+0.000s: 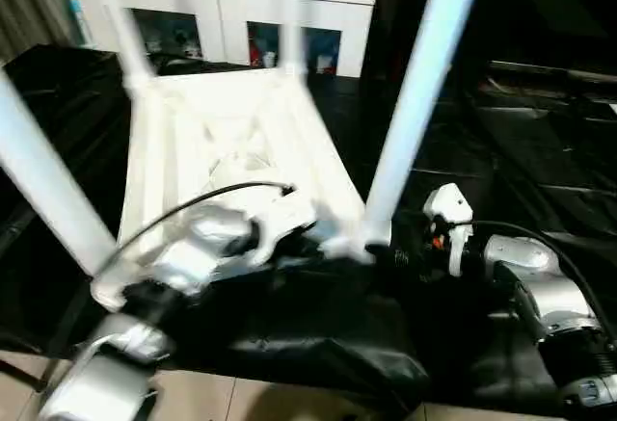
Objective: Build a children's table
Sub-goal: Rotate leg to tighten
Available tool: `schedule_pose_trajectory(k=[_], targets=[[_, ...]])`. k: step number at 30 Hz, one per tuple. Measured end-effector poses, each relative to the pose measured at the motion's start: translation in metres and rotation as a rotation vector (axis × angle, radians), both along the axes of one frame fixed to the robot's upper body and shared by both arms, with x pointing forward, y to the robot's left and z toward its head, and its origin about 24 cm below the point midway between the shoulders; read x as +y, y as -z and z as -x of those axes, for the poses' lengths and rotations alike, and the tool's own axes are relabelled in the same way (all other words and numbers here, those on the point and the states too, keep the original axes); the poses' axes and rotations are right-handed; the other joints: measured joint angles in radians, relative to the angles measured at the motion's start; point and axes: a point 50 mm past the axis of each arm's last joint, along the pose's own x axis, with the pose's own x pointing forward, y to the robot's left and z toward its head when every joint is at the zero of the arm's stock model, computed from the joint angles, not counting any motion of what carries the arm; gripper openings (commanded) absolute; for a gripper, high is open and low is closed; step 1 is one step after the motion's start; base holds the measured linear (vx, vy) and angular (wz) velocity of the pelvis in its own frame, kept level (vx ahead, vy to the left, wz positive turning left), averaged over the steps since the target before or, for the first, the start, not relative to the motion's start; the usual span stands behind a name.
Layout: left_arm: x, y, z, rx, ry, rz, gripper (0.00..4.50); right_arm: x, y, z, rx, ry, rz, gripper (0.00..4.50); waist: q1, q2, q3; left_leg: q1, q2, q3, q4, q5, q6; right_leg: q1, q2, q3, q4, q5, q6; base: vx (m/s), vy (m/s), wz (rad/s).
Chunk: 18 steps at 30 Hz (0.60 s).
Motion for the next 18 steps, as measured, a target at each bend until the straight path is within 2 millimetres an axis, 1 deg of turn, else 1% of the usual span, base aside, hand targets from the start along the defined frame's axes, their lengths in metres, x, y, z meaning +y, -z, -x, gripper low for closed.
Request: schedule_pose_trajectory(k=[3,5,9,10,12,16,18], targets=[[0.0,-0.001,0.007,0.022,0.07,0.0,0.0,0.008,0.001,0.003,0.014,-0.07,0.003,4.14,0.016,0.0,0.0,-0.001,0.0,0.002,0.001,0.0,0.0,0.0,-0.001,0.001,0.0,-0.002,0.001,0.0,0.0,0.0],[-0.002,-0.002,0.009,0.025,0.094,0.0,0.0,0.011,0.002,0.004,0.021,-0.095,-0.001,4.14,0.023,0.0,0.0,-0.002,0.0,0.004,0.002,0.0,0.0,0.0,-0.002,0.002,-0.001,-0.003,0.001,0.0,0.0,0.0],[0.0,-0.002,0.01,0.025,0.094,-0.001,0.0,0.012,0.002,0.004,0.031,-0.128,-0.001,4.14,0.023,-0.001,0.0,-0.001,0.0,0.006,0.003,0.0,0.001,0.0,-0.002,0.003,-0.001,-0.004,0.001,0.0,0.0,0.0],[0.0,-0.002,0.01,0.025,0.092,-0.001,0.0,0.013,0.002,0.004,0.032,-0.134,0.0,3.88,0.023,-0.001,0.0,-0.001,0.0,0.006,0.003,0.0,0.001,0.0,-0.002,0.003,0.0,-0.004,0.001,0.0,0.0,0.0],[0.0,-0.001,0.01,0.027,0.09,-0.001,0.0,0.013,0.002,0.004,0.035,-0.139,-0.001,3.88,0.023,-0.001,0.0,-0.001,0.001,0.005,0.002,0.0,0.001,0.0,-0.002,0.003,0.001,-0.004,0.001,0.0,0.0,0.0],[0.001,-0.002,0.01,0.025,0.09,-0.001,0.0,0.013,0.003,0.002,0.042,-0.144,-0.002,3.42,0.022,-0.001,0.0,-0.001,0.001,0.005,0.003,0.0,0.001,0.0,-0.002,0.003,0.001,-0.004,0.001,0.0,0.0,0.0],[0.002,-0.002,0.01,0.026,0.088,-0.001,0.0,0.014,0.003,0.002,0.045,-0.157,-0.003,3.34,0.021,-0.001,0.0,-0.001,0.001,0.005,0.003,0.0,0.001,0.0,-0.002,0.003,0.001,-0.004,0.001,0.0,0.0,0.0]])
